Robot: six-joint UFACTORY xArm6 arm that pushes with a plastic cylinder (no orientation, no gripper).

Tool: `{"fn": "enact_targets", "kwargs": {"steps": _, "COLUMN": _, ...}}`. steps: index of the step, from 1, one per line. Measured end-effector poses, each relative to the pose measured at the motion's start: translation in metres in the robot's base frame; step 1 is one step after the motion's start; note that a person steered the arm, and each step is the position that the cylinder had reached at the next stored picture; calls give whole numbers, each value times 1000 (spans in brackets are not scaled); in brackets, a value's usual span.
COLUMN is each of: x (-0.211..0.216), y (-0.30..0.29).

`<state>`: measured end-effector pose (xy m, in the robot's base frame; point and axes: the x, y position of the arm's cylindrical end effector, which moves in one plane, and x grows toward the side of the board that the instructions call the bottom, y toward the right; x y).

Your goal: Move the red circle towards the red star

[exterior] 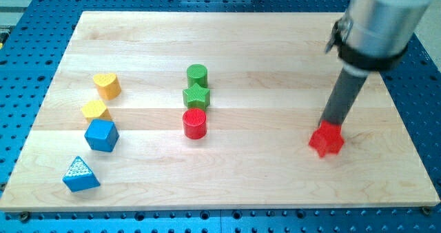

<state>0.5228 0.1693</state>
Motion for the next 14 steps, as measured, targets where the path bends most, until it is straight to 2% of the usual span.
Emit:
{"fn": "enact_targets", "kwargs": {"steps": 1, "x": -34, "y": -4}}
{"fn": "enact_targets", "kwargs": {"steps": 2, "x": -10, "y": -49}}
{"fn": "enact_targets", "kwargs": {"steps": 3, "x": 38, "y": -26}}
{"fn": "enact_targets", "kwargs": {"steps": 4, "x": 40, "y": 3}}
{"fn": "enact_targets", "kwargs": {"steps": 5, "x": 37, "y": -39}}
{"fn": "enact_targets", "kwargs": {"steps": 7, "x": 37, "y": -277}}
{"fn": "enact_targets", "kwargs": {"steps": 8, "x": 35, "y": -287}}
{"fn": "enact_targets", "kwargs": {"steps": 9, "x": 34, "y": -265}}
{"fn": "enact_targets", "kwargs": {"steps": 11, "x": 25, "y": -259}}
{"fn": "enact_targets", "kwargs": {"steps": 13, "x": -17, "y": -253}}
{"fn": "enact_targets", "kwargs": {"steps": 14, "x": -22, "y": -250}}
